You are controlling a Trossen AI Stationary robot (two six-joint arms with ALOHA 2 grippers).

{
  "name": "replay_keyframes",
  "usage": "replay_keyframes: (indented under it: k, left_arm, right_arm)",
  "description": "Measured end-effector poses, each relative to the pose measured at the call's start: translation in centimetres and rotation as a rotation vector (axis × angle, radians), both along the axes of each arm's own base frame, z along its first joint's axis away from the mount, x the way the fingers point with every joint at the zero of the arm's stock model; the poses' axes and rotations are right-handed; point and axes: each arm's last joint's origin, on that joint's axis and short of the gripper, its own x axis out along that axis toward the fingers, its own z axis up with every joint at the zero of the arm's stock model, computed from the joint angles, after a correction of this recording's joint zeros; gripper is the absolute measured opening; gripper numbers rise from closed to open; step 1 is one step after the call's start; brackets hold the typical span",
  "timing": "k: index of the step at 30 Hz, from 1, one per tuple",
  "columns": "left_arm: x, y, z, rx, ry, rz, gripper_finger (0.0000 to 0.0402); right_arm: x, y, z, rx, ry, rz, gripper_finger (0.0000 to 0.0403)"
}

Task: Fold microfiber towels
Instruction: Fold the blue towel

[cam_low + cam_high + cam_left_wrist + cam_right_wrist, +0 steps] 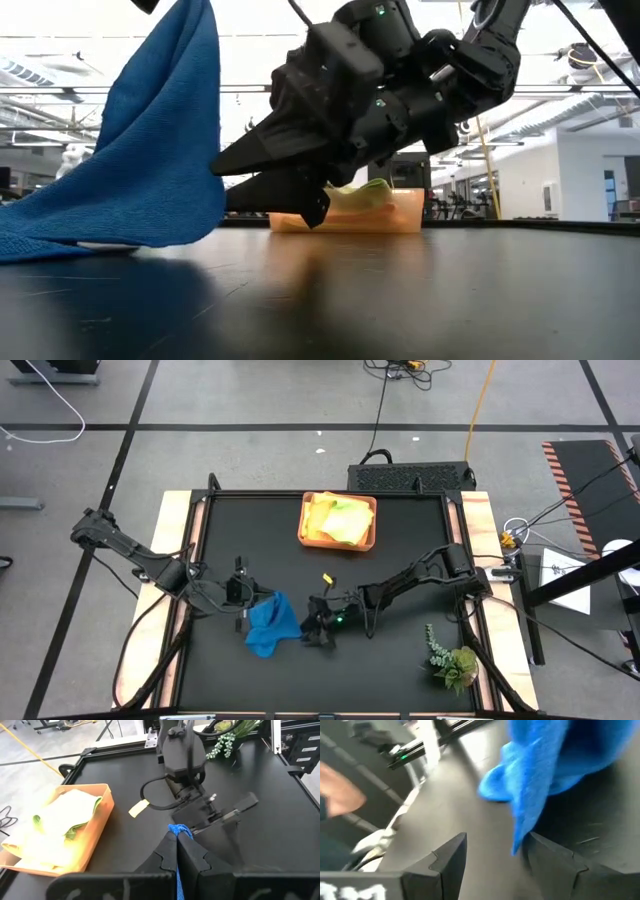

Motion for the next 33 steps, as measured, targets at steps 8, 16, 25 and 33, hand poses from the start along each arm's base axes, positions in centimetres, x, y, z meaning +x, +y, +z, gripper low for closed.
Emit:
replay_keyframes:
  k: [8, 16, 25, 33]
  left_arm:
    - [0.0, 0.0, 0.0, 0.011, -0.003, 0.004, 0.0002]
    - [0.2, -0.1, 0.3, 0.006, -0.035, -0.001, 0.0002]
    - [0.1, -0.3, 0.8, -0.006, -0.047, -0.014, 0.0001]
    - [-0.7, -1.6, 0.4, -0.071, -0.009, -0.068, 0.0001]
  right_arm:
    - [0.0, -0.5, -0.3, -0.089, 0.012, -0.116, 0.0177]
    - [0.1, -0.5, -0.3, -0.146, -0.017, -0.087, 0.0037]
    - [-1.3, 1.3, 4.5, -0.135, -0.050, 0.054, 0.0002]
    - [-6.7, 5.0, 13.1, -0.293, -0.063, 0.070, 0.0001]
